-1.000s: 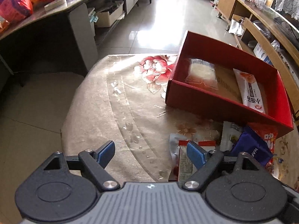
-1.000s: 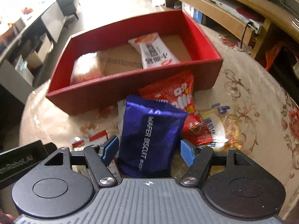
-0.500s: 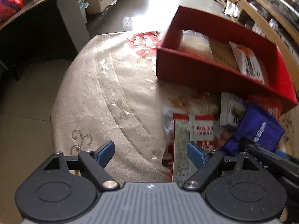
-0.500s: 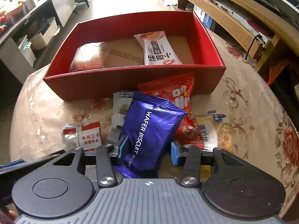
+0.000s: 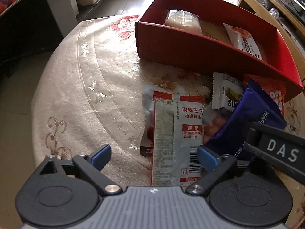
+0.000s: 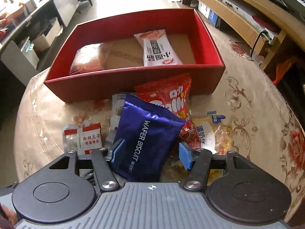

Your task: Organize snacks

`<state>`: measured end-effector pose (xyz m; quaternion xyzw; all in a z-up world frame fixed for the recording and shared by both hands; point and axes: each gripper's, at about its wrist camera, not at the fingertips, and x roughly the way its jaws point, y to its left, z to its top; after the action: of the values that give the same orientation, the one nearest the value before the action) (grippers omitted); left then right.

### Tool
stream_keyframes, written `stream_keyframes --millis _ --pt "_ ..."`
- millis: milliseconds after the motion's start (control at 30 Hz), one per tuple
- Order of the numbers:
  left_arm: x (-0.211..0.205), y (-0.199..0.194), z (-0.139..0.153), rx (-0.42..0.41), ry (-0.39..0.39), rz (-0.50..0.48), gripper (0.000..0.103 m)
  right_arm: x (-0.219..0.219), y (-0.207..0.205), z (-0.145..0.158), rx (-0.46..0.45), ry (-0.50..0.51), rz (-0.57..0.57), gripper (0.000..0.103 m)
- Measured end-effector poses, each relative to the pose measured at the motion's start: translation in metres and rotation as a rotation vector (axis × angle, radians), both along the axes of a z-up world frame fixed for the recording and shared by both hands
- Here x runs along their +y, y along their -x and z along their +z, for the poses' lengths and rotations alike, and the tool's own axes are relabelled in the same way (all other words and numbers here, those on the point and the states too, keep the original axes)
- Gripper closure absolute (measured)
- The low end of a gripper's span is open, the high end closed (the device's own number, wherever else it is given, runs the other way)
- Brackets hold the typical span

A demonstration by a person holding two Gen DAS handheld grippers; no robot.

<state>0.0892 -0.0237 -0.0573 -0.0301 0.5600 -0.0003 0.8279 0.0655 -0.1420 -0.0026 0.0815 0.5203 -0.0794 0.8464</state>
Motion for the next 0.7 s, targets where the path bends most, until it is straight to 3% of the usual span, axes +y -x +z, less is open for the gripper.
stream_keyframes --millis 167,233,300,467,600,700 --pt "-0.002 0.005 -0.008 0.017 -0.042 -0.027 0.017 0.003 0.001 -0.002 0.013 -0.011 0.01 0.029" --pt "0.006 0.007 -0.004 0.014 -0.028 -0.013 0.035 0.008 0.001 -0.002 0.015 0.007 0.015 0.027" --pt "0.014 0.008 -0.001 0.009 -0.021 0.004 0.043 0.01 -0.001 -0.002 0.013 0.01 0.005 0.025" --pt "0.027 0.008 -0.002 0.006 0.006 0.002 0.047 0.024 -0.003 -0.008 0.037 0.047 0.023 0.016" --pt "0.032 0.008 -0.003 0.008 0.018 -0.031 0.046 0.027 -0.004 -0.015 0.041 0.092 0.026 0.017" --pt "0.032 0.008 -0.004 0.017 0.027 -0.07 0.036 0.029 -0.004 -0.017 0.043 0.111 0.032 0.024"
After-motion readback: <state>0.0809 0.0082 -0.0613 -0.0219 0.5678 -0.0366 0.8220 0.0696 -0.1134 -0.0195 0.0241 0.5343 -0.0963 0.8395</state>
